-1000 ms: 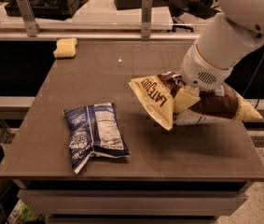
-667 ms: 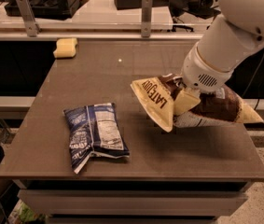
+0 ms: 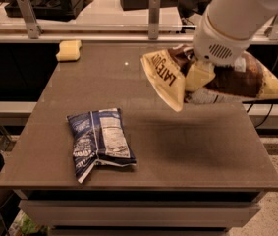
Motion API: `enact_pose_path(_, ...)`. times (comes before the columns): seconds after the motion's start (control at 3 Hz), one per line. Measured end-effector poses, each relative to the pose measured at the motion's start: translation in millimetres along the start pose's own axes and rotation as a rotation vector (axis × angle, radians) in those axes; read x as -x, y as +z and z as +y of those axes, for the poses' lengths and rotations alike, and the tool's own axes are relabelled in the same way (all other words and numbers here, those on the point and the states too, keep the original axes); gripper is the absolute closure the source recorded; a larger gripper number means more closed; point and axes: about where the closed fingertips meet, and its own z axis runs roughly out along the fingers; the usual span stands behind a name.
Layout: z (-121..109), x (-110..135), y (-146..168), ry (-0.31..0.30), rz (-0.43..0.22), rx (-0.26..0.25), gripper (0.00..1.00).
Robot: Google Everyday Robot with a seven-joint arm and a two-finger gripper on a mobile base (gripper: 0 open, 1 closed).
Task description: Move brown chip bag near sponge
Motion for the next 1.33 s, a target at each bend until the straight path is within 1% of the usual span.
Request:
enact_pose_path(0.33, -32.6, 21.5, -18.0, -0.065, -0.019, -0.109, 1.0)
enact_pose_path(0.67, -68.0, 52.7, -15.7, -0.153, -0.126, -0.176, 1.0)
enact_pose_path(1.0, -97.3, 92.2, 0.2, -0.248, -0.246, -0.196, 1.0)
enact_pose_path(1.33, -121.8, 118.1, 18.5, -0.315, -0.324, -0.202, 1.0)
